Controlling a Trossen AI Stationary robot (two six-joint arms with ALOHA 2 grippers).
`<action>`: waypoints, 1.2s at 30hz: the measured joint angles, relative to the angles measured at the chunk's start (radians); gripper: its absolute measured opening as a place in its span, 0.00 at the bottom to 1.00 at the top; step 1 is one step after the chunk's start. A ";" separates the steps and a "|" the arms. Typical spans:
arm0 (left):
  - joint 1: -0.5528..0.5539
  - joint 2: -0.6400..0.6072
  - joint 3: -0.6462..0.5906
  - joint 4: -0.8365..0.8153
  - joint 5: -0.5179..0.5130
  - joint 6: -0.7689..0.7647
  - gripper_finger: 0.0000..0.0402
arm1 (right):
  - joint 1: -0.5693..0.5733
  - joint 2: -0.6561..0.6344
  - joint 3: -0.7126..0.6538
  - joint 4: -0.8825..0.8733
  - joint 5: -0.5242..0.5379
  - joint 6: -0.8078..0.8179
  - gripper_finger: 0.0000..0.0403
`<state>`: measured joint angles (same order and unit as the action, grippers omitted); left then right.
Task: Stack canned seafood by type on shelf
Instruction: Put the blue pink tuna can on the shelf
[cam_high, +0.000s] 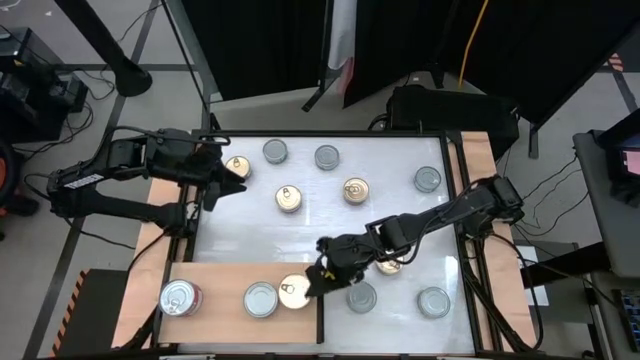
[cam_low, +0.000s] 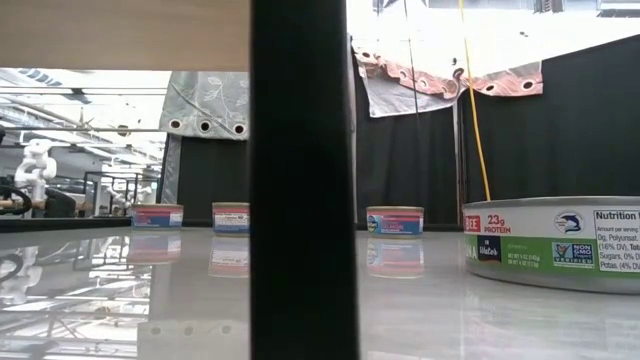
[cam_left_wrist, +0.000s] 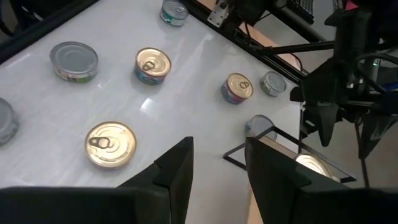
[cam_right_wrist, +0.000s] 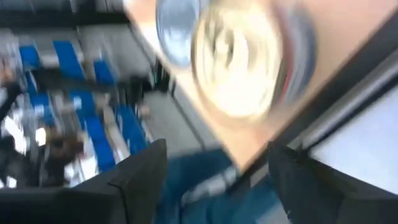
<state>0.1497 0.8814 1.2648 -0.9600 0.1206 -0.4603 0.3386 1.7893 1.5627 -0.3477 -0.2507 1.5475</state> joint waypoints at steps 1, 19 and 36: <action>0.000 0.000 0.000 0.000 -0.008 0.000 0.36 | -0.006 0.000 0.000 0.000 0.045 0.001 0.65; 0.000 0.015 0.000 0.001 -0.029 -0.002 0.36 | -0.092 0.011 0.016 -0.004 0.146 -0.137 0.04; 0.000 0.055 0.000 0.005 -0.032 0.029 0.36 | -0.076 0.193 0.335 -0.389 0.095 -0.250 0.00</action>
<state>0.1501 0.9365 1.2644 -0.9546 0.0887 -0.4309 0.2623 1.9819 1.8981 -0.7368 -0.1559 1.2972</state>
